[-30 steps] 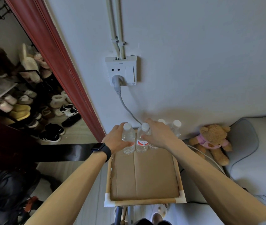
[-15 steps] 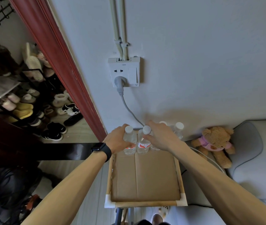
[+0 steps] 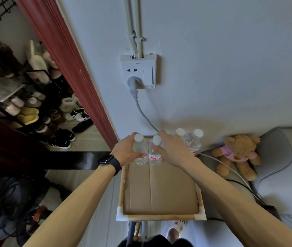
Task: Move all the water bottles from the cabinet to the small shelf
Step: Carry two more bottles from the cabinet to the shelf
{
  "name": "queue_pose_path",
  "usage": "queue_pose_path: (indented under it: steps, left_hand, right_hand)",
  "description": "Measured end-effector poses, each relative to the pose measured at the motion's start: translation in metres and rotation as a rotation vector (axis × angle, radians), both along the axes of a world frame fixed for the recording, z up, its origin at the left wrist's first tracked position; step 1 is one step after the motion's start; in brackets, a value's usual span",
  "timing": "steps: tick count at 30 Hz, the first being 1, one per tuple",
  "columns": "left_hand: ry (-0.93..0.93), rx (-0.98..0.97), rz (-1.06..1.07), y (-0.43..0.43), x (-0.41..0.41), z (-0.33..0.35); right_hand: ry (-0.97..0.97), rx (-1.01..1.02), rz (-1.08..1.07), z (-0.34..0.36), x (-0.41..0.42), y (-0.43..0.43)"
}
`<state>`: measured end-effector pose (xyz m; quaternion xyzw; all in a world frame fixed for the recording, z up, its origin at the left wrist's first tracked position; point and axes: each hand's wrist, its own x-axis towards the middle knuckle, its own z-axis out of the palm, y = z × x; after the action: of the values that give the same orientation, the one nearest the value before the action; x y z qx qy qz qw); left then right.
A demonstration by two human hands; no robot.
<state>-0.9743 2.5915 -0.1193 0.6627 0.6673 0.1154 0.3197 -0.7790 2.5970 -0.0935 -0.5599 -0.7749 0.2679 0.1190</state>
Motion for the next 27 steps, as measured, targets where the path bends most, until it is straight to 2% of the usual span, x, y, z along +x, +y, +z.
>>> queue_pose_path:
  steps: [8, 14, 18, 23, 27]
  left_hand:
    - [-0.016, -0.013, 0.005, -0.004, 0.007, 0.004]
    - [-0.085, 0.007, 0.076, -0.006, 0.017, 0.002]
    - [-0.093, 0.027, 0.049, -0.005, 0.022, -0.002]
    - [-0.044, -0.007, -0.028, 0.005, 0.020, -0.001]
    - [-0.064, -0.022, 0.006, 0.004, 0.012, -0.004]
  right_hand:
    - [-0.005, -0.010, -0.006, 0.004, 0.006, 0.000]
    - [-0.129, 0.037, -0.012, 0.011, 0.008, 0.003]
    - [-0.174, 0.053, -0.027, 0.011, 0.014, 0.000]
    - [-0.151, 0.000, -0.027, 0.010, 0.018, 0.001]
    - [-0.096, -0.035, -0.047, 0.009, 0.017, 0.004]
